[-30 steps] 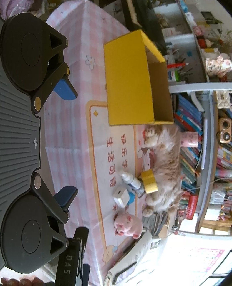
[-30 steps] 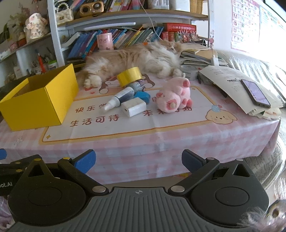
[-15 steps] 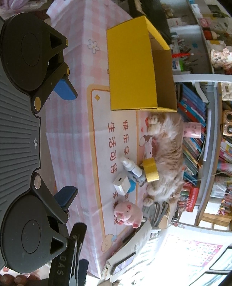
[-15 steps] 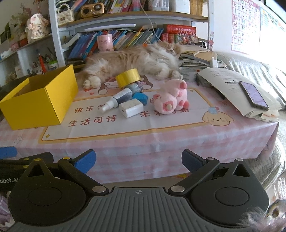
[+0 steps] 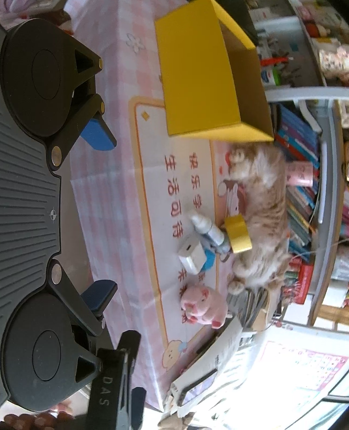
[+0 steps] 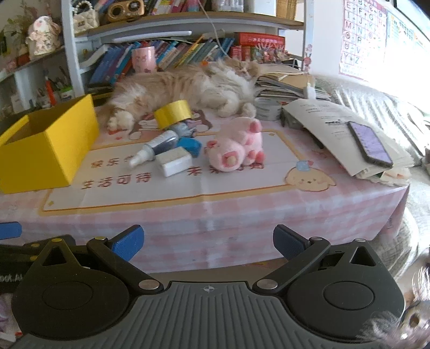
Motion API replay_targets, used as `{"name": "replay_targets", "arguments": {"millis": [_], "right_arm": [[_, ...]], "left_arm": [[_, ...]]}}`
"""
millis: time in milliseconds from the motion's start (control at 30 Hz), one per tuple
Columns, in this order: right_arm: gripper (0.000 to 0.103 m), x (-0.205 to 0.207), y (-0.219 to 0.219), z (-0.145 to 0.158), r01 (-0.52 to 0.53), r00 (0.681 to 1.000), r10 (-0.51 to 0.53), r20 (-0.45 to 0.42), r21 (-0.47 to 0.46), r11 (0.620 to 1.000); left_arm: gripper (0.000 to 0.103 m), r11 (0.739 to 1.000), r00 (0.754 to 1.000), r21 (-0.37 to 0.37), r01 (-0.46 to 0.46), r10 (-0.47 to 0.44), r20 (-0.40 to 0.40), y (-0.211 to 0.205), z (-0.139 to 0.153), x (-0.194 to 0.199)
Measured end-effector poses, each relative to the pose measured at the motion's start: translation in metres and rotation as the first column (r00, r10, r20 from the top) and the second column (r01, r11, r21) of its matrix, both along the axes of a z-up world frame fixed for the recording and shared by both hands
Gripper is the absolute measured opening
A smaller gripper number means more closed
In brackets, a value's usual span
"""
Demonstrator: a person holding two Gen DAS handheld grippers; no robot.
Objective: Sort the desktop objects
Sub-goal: 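Grasp the pink plush pig with the right tool while the left tool grasps the white charger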
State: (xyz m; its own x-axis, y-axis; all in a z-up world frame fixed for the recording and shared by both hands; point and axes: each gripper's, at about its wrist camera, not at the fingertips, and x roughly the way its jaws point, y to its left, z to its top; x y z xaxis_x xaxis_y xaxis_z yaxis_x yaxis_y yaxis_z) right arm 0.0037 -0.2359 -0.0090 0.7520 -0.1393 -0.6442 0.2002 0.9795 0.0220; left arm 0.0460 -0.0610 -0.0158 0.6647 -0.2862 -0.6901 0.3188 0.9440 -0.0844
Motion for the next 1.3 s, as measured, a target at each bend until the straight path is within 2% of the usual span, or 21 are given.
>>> {"name": "replay_targets", "arguments": {"millis": [467,633,1067,1300], "right_arm": [[0.103,0.058,-0.057,0.002,-0.039,0.999,0.039,-0.009,-0.013,0.999],[0.103,0.082,-0.076,0.001,-0.078,0.997,0.078,-0.013,-0.019,0.997],[0.103,0.138,-0.116,-0.014,-0.120,0.989,0.123,-0.076,0.039,0.992],[0.103,0.174,-0.127,-0.021,-0.145,0.987,0.148,-0.065,0.039,0.989]], "left_arm": [[0.101,0.999,1.000,-0.032,-0.001,0.001,0.003,-0.056,-0.001,0.045],[0.097,0.999,0.999,-0.042,-0.014,0.013,-0.034,-0.075,-0.006,0.062],[0.097,0.996,0.995,-0.006,-0.087,0.087,-0.044,-0.107,-0.008,0.084],[0.088,0.992,0.991,0.003,-0.127,0.127,-0.049,-0.114,-0.009,0.098]]}}
